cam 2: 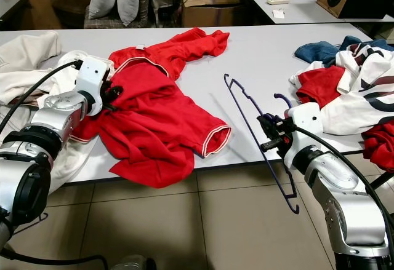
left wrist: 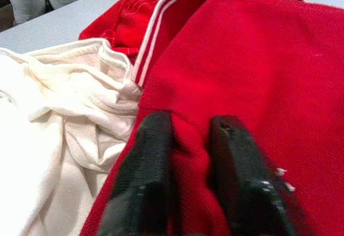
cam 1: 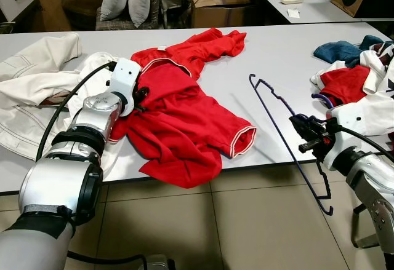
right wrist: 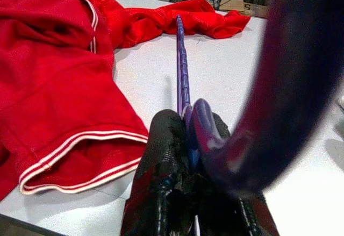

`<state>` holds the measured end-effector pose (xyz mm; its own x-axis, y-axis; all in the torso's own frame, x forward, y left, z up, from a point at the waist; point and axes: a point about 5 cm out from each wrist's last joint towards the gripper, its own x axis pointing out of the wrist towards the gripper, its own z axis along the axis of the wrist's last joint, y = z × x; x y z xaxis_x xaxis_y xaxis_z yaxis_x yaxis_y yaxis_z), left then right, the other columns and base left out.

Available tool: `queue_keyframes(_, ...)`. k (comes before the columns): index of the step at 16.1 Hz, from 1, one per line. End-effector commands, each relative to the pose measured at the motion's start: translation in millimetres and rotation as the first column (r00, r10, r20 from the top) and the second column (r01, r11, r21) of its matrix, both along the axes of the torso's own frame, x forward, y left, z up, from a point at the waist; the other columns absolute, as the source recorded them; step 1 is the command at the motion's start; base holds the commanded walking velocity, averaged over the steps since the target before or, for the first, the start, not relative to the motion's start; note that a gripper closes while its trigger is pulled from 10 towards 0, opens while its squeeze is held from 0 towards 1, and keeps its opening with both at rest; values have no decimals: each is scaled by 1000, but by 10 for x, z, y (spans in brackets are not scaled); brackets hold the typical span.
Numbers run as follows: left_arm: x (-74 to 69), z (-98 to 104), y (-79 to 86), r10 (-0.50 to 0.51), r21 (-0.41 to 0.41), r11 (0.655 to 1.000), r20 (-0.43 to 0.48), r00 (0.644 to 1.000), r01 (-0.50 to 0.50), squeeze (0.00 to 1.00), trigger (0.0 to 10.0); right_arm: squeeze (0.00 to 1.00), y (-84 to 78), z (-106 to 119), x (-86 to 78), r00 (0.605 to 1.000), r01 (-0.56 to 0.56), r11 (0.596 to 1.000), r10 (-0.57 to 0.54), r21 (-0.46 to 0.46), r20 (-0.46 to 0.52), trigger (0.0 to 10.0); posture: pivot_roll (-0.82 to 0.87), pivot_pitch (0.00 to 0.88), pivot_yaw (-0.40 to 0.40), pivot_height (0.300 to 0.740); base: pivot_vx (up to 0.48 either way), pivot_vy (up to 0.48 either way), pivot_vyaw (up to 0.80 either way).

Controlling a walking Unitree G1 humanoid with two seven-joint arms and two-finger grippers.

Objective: Hang hanger

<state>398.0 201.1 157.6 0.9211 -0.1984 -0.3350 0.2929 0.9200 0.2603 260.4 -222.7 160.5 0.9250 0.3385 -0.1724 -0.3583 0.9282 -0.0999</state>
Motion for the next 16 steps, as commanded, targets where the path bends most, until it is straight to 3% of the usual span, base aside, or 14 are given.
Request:
queue_keyframes(1, -35, -68, 80, 24, 29, 999, -29, 999, -23, 0, 0, 0, -7, 14, 3, 1000, 5, 1000, -5, -5, 5, 10000, -10, 0, 39, 740, 0, 0, 0)
queue_keyframes(6, -11, -19, 36, 26, -25, 999, 2, 1000, -26, 0, 0, 0, -7, 16, 15, 1000, 6, 1000, -6, -3, 7, 10000, -10, 0, 40, 740, 0, 0, 0)
queue_keyframes(11, 57, 162, -35, 38, -149, 988, 82, 996, -25, 0, 0, 0, 8, 72, -7, 999, -19, 1000, 18, 17, 41, 10000, -13, 0, 45, 740, 0, 0, 0)
queue_keyframes(14, 160, 603, -107, 30, -299, 953, 241, 970, 45, 0, 0, 0, 147, 230, -86, 979, -181, 979, 170, 90, 112, 10000, -13, 0, 44, 740, 0, 0, 0)
queue_keyframes(16, 196, 866, -159, -7, -322, 939, 327, 945, 118, 0, 0, 0, 252, 301, -155, 950, -298, 946, 281, 128, 135, 10000, -11, 0, 42, 740, 0, 0, 0)
